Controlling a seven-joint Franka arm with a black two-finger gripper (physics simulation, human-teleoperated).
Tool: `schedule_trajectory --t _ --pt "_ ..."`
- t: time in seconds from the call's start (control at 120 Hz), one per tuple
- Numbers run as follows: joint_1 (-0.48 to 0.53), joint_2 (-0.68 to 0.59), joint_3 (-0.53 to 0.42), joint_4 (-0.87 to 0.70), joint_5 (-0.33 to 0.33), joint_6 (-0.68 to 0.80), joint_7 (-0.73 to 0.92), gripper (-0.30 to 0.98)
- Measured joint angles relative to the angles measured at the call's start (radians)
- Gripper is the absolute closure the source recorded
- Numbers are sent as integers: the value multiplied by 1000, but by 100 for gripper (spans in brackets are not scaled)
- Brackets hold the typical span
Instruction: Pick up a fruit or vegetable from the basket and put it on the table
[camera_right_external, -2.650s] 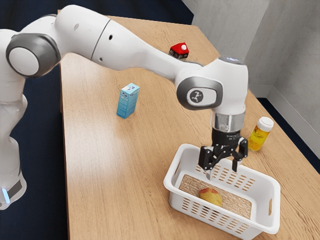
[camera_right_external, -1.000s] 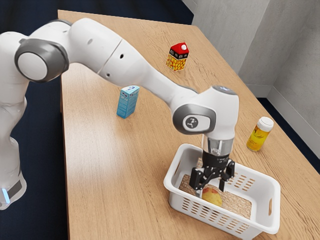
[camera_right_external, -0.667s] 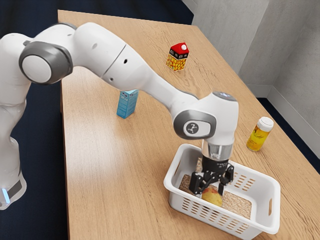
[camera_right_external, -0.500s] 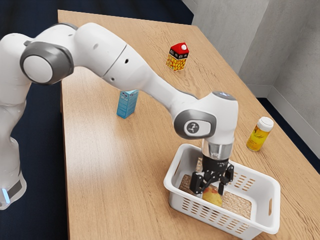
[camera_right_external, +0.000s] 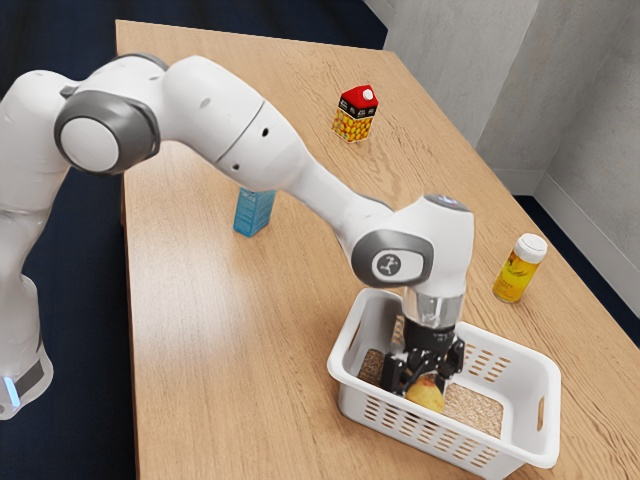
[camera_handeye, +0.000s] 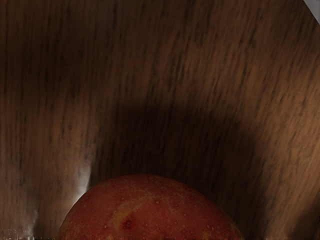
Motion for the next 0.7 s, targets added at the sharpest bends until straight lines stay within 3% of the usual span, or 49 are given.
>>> schedule_trajectory --t 0.092,0.233,0.3,0.483,0.7 --pt "1 3 -2 0 -6 9 6 16" --pt "1 9 -9 0 -12 21 14 2" --pt "0 10 -9 0 -12 25 17 1" --pt "0 0 -8 0 -11 31 20 28" --pt "0 -20 -7 2 -5 33 21 36"
